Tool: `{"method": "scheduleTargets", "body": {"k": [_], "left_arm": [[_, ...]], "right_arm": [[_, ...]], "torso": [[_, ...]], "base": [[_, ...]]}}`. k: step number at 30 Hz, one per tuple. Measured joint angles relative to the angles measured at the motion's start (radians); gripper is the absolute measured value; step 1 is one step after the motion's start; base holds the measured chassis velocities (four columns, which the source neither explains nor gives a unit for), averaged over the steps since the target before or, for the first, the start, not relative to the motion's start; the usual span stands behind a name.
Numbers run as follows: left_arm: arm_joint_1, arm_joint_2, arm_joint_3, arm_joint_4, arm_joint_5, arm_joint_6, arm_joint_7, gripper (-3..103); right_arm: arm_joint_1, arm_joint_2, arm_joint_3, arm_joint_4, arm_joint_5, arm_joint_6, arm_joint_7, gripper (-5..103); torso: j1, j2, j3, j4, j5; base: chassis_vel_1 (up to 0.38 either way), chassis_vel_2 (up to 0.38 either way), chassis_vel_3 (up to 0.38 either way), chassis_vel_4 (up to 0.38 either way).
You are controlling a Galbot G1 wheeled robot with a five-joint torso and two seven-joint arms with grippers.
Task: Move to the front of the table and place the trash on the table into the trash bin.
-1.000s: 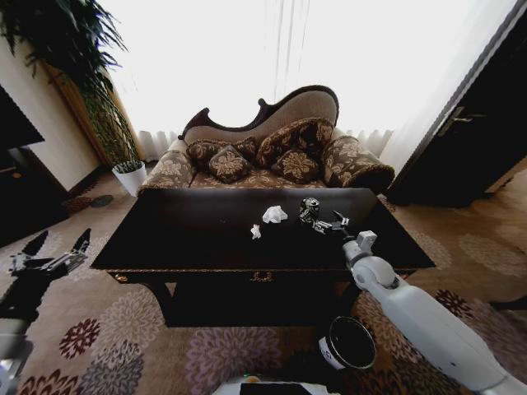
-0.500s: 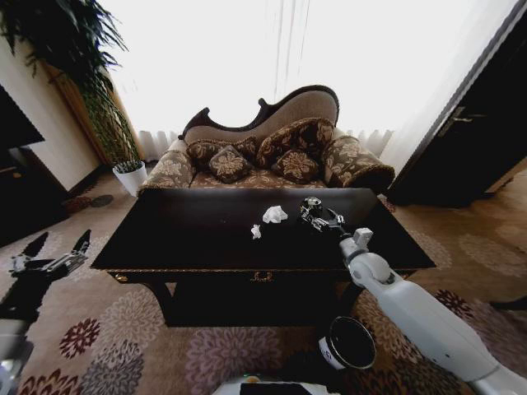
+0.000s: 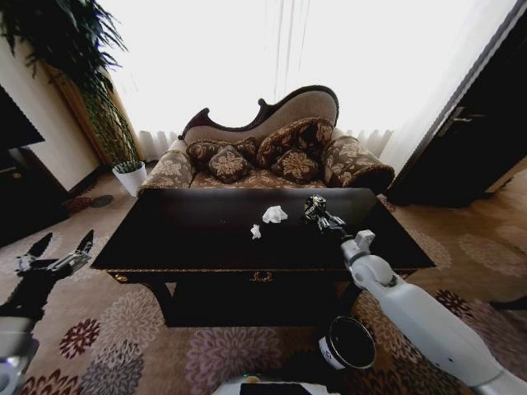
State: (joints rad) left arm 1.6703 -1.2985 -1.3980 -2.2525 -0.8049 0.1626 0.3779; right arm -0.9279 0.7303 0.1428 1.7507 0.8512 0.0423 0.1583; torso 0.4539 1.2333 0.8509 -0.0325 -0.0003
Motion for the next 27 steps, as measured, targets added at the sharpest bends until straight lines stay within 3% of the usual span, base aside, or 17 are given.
{"method": "scheduleTargets", "body": {"k": [3, 8, 16, 27], "left_arm": [[0.001, 0.002, -0.001, 0.001, -0.001, -0.001, 0.0, 100], [-0.003, 0.006, -0.001, 0.003, -0.005, -0.001, 0.0, 100], [-0.028, 0.009, 0.021, 0.015, -0.007, -0.002, 0.0, 100], [-0.076, 0.014, 0.047, 0.032, -0.021, -0.002, -0.002, 100]], "right_arm": [[-0.015, 0.003, 0.015, 0.012, -0.001, 0.0, -0.001, 2], [-0.067, 0.005, 0.068, 0.056, 0.003, 0.0, -0.001, 0], [-0.287, 0.005, 0.273, 0.219, 0.035, -0.036, 0.01, 0], [-0.613, 0.141, 0.556, 0.502, 0.003, -0.078, 0.056, 0]], "torso": [[0.0, 0.0, 0.0, 0.0001, 0.0], [0.0, 0.0, 0.0, 0.0001, 0.0], [0.0, 0.0, 0.0, -0.0001, -0.0001], [0.0, 0.0, 0.0, 0.0001, -0.0001]], "base": [[0.0, 0.0, 0.0, 0.0], [0.0, 0.0, 0.0, 0.0], [0.0, 0.0, 0.0, 0.0], [0.0, 0.0, 0.0, 0.0]]}}
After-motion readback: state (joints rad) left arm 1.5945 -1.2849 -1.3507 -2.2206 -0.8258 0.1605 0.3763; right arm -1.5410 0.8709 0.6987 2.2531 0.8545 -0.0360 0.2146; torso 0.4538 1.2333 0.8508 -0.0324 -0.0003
